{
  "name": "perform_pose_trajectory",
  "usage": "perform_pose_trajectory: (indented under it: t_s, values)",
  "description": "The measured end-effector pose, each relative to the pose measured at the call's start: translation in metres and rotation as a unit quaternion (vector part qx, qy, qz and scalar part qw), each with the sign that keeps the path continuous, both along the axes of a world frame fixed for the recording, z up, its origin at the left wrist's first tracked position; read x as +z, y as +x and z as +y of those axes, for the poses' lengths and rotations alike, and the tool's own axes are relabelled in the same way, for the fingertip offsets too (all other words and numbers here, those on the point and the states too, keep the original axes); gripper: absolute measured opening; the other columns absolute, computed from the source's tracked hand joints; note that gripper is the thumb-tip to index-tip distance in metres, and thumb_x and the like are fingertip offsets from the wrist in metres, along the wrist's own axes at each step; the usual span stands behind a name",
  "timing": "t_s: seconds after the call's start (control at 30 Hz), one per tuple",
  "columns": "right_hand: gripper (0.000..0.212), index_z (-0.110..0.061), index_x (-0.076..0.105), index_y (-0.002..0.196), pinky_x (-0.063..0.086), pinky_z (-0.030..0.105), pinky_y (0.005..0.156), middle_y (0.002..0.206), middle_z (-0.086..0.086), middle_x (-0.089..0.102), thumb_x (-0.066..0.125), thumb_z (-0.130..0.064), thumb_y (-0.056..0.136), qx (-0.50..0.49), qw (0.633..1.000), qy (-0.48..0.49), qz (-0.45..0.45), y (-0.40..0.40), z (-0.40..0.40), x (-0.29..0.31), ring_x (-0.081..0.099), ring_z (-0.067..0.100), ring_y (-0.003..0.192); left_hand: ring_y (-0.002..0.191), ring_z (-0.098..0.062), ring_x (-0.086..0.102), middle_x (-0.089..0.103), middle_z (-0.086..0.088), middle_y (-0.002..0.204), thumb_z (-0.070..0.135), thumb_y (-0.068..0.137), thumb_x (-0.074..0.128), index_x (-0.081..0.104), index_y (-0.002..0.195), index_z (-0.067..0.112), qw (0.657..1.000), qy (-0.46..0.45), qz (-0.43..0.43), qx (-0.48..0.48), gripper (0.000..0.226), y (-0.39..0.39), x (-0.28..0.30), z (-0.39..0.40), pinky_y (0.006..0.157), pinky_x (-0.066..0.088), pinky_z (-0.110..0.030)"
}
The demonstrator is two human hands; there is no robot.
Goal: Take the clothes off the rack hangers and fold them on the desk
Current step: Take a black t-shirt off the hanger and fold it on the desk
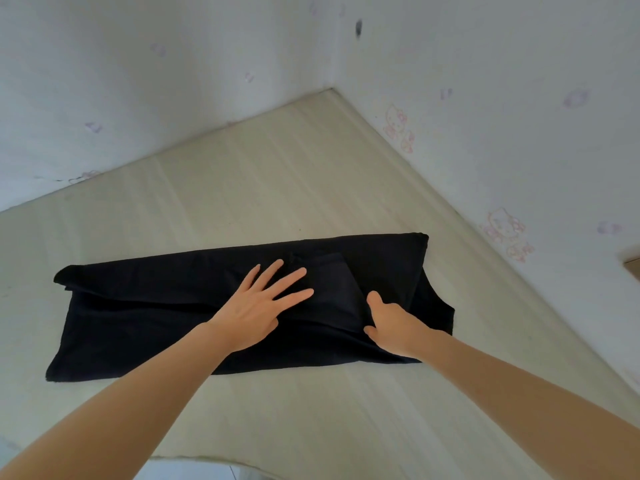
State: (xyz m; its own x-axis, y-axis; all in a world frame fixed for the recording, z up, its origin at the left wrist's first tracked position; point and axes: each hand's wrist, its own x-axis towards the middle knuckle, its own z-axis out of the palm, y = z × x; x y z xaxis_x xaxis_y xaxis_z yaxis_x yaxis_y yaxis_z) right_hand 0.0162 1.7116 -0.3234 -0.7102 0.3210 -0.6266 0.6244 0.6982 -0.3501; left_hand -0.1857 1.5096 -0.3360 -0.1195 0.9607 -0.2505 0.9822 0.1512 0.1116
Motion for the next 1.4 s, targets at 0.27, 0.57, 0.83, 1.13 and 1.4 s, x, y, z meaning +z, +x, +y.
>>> perform_pose_trajectory:
  t_s: [0.27,0.57,0.83,1.13,1.4]
  values:
    - [0.021,-0.019,0.033,0.100,0.042,0.037,0.063,0.092,0.005,0.051,0.053,-0.023,0.095,0.036,0.994,0.106,-0.004,-0.038,0.054,0.003,0.055,0.025,0.082,0.150,-0.025,0.003,-0.002,0.016,0.162,0.048,0.100,0.031,0.000,0.152,0.044,0.994,-0.087,-0.014,0.067,0.061,0.006,-0.001,0.014,0.116,-0.006,-0.059]
    - [0.032,-0.010,0.048,0.096,0.036,0.032,0.067,0.092,0.006,0.050,0.068,0.002,0.074,0.105,0.909,0.403,0.012,-0.092,0.104,0.011,0.048,0.023,0.082,0.144,-0.032,0.026,0.037,0.013,0.153,0.061,0.090,0.024,0.032,0.149,0.034,1.000,0.007,-0.016,0.013,0.065,0.027,-0.011,0.045,0.117,0.010,-0.052]
    - [0.008,-0.009,0.045,0.097,0.035,0.032,0.055,0.082,0.004,0.048,0.041,-0.016,0.098,-0.030,0.955,0.280,0.097,-0.081,0.101,-0.011,0.045,0.020,0.067,0.142,-0.036,-0.029,-0.028,0.018,0.156,0.081,0.077,0.010,-0.025,0.146,0.045,0.998,-0.056,0.004,0.032,0.085,0.039,-0.032,0.042,0.113,-0.005,-0.063]
    - [0.045,-0.007,0.036,0.138,0.048,0.041,0.089,0.137,0.011,0.039,0.047,-0.022,0.097,-0.052,0.967,0.223,0.110,-0.014,0.063,-0.010,0.042,0.031,0.118,0.147,-0.034,-0.017,-0.019,0.010,0.161,0.067,0.086,0.007,-0.013,0.151,0.042,0.994,-0.024,-0.016,0.103,0.073,0.067,-0.032,0.025,0.117,0.008,-0.056]
    - [0.055,-0.004,0.031,0.140,0.038,0.028,0.080,0.130,0.016,0.047,0.055,-0.017,0.093,-0.393,0.907,-0.005,0.151,0.047,-0.036,-0.005,0.053,0.029,0.110,0.149,-0.016,0.007,0.002,0.010,0.161,0.011,0.089,0.065,0.017,0.154,0.027,0.922,0.130,-0.240,0.273,0.083,0.109,-0.013,-0.038,0.115,0.021,-0.027]
